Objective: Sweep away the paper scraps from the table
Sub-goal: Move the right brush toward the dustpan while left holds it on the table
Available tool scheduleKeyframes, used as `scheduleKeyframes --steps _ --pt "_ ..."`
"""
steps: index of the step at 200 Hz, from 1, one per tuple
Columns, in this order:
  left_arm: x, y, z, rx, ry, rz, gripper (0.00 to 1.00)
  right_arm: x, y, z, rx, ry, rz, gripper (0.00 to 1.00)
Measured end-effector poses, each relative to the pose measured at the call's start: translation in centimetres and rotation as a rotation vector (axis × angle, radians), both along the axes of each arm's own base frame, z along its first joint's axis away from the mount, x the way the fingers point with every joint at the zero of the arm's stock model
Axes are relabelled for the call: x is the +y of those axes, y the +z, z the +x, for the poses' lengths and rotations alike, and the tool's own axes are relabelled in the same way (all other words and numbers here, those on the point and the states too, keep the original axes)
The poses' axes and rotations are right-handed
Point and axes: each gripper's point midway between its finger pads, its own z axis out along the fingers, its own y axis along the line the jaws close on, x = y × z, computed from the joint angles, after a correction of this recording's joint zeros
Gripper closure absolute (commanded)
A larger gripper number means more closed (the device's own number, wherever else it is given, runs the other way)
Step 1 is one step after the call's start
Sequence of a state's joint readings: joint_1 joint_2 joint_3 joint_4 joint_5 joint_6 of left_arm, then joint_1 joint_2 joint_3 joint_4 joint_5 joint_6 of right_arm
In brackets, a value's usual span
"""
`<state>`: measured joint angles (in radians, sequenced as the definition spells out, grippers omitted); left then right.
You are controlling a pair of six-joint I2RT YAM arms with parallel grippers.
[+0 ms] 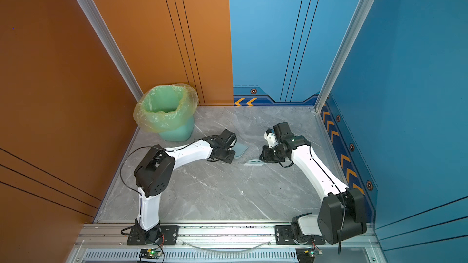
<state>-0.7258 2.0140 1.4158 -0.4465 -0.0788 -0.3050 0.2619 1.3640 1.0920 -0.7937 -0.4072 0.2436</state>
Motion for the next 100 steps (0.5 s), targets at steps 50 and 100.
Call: scheduleKeyframes --steps 50,100 --pt "-0.13 -0.64 0.04 0.015 0.008 -0.002 0.71 -0.27 -0.14 0.14 -0.004 -0.008 -0.017 1.0" --pt "-0.46 -0.59 0.51 0.03 0.031 -0.055 0.71 0.12 -0.95 0.58 0.035 0.002 -0.014 1.0"
